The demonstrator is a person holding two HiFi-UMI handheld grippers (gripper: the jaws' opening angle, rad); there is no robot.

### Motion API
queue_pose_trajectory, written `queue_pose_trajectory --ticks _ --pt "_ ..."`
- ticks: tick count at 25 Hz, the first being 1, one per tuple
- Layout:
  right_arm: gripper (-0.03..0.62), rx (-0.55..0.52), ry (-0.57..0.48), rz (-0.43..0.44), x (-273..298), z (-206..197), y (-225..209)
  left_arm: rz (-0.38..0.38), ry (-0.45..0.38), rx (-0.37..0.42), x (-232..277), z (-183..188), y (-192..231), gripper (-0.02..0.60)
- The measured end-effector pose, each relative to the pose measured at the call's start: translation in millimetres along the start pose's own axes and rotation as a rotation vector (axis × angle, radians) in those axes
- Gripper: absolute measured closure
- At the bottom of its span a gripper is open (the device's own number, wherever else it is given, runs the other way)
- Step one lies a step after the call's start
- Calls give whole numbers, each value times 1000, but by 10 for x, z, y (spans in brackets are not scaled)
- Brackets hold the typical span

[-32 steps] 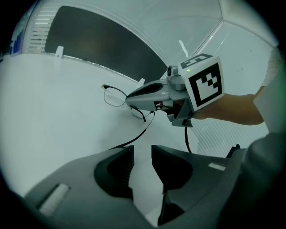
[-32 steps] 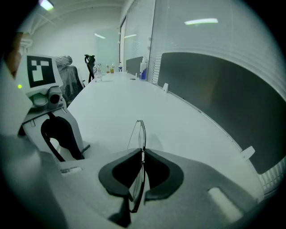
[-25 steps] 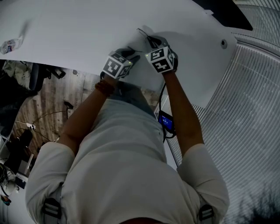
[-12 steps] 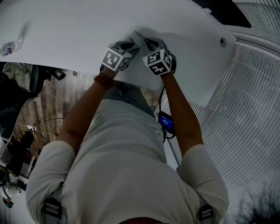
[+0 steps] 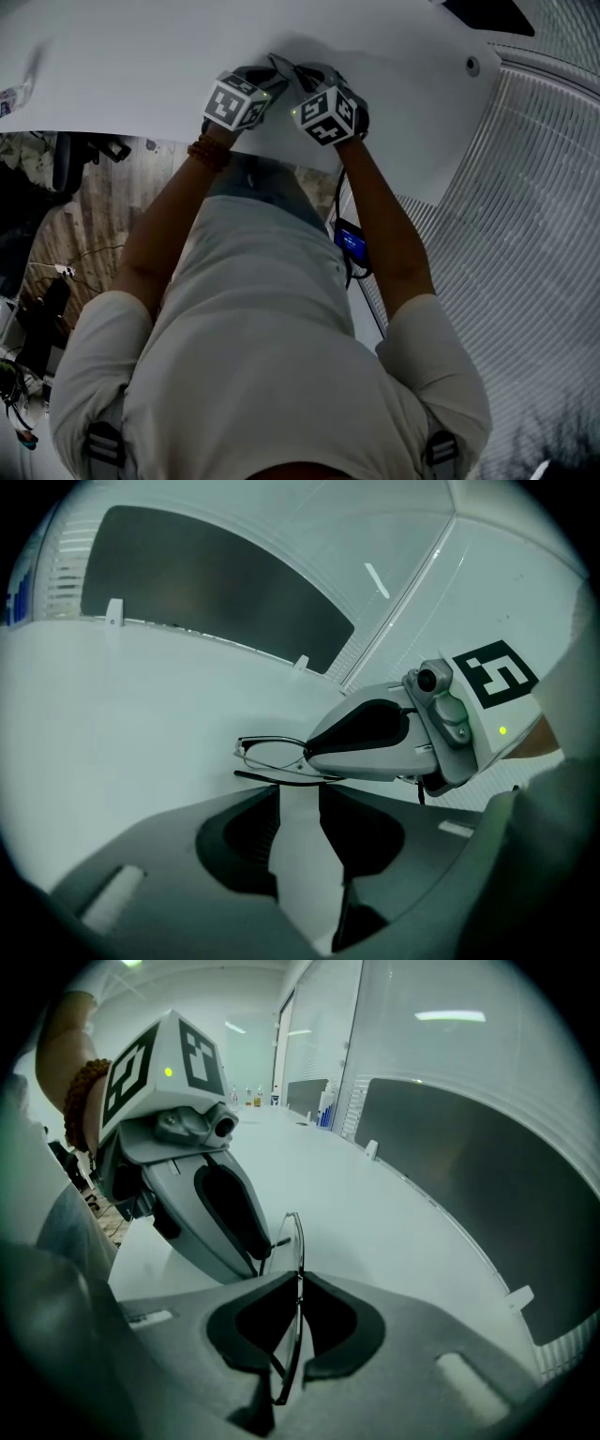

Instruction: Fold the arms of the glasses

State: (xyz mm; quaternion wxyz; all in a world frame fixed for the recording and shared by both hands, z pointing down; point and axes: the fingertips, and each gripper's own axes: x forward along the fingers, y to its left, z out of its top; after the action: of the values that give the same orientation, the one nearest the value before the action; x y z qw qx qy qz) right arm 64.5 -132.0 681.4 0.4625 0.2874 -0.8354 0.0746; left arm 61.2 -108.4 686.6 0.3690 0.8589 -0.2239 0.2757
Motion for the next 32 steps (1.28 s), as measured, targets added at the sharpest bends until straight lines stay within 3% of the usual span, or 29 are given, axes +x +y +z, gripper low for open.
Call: queue_pose_trajectory --ticks 9,13,20,23,28,32 --pt "574 -14 6 11 4 -2 37 1 4 20 7 13 17 440" --pt "574 -49 16 -27 -23 -59 -15 7 -8 26 -8 52 -17 443" --pt "576 -311 51 -148 -39 -150 -27 -10 -24 18 -197 13 -92 445" --pt "574 -372 46 -180 -55 -218 40 7 -34 22 -331 -21 -155 445" --pt "562 -378 38 -182 -17 -266 120 9 -45 10 -478 -115 -233 446" --pt "514 -369 50 -167 -9 -273 156 6 -47 -5 -576 -160 -253 446"
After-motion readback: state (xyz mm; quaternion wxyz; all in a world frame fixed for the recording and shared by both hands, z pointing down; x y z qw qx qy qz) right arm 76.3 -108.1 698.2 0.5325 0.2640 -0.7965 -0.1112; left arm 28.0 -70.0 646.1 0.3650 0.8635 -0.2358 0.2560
